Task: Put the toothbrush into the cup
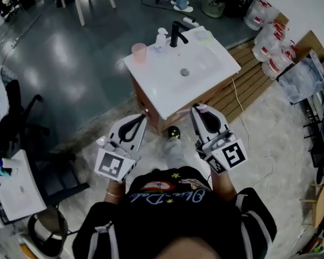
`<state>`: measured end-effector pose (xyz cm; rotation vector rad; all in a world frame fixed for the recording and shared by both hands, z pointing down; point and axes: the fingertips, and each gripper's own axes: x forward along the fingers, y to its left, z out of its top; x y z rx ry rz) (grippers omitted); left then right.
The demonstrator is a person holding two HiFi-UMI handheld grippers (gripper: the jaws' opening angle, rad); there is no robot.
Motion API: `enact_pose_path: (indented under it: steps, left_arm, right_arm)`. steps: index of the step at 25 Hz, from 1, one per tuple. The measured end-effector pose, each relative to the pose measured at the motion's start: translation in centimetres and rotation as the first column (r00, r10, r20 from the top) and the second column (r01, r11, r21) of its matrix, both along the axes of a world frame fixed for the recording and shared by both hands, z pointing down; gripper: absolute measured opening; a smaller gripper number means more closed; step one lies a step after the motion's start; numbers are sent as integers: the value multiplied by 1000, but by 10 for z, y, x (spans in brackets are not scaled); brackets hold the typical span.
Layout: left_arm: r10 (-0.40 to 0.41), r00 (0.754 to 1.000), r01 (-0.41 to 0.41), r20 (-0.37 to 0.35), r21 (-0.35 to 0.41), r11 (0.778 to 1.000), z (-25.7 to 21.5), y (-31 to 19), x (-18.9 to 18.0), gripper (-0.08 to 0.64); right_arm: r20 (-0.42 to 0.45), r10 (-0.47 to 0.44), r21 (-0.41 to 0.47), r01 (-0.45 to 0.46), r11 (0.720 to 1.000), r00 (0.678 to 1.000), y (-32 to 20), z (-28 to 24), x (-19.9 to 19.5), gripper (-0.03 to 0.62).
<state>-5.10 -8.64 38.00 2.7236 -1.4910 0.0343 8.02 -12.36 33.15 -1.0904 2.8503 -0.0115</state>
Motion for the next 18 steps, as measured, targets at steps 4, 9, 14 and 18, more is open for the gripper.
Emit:
enact_pose_path:
  steps: [4,9,14,18]
  left_arm:
    - [-87,996,87,21,1,996,1,-35,-16,0]
    - [-170,985,170,21,-19,985,1,-78,-23,0]
    - [-243,970,243,17,-37,969,0,-117,-24,0]
    - [-288,957,289,22,-48,956,1,-143,-25,0]
  right_arm:
    - [22,-76,7,76,997,997,-49,2,-15,15]
    - [29,-159,-13,159,987,987,-104,7,-27,17]
    - [32,-228,-19,228,973,973,-152,5,-32,17]
    - [30,-282,-20,282,959,959,-183,5,-40,17]
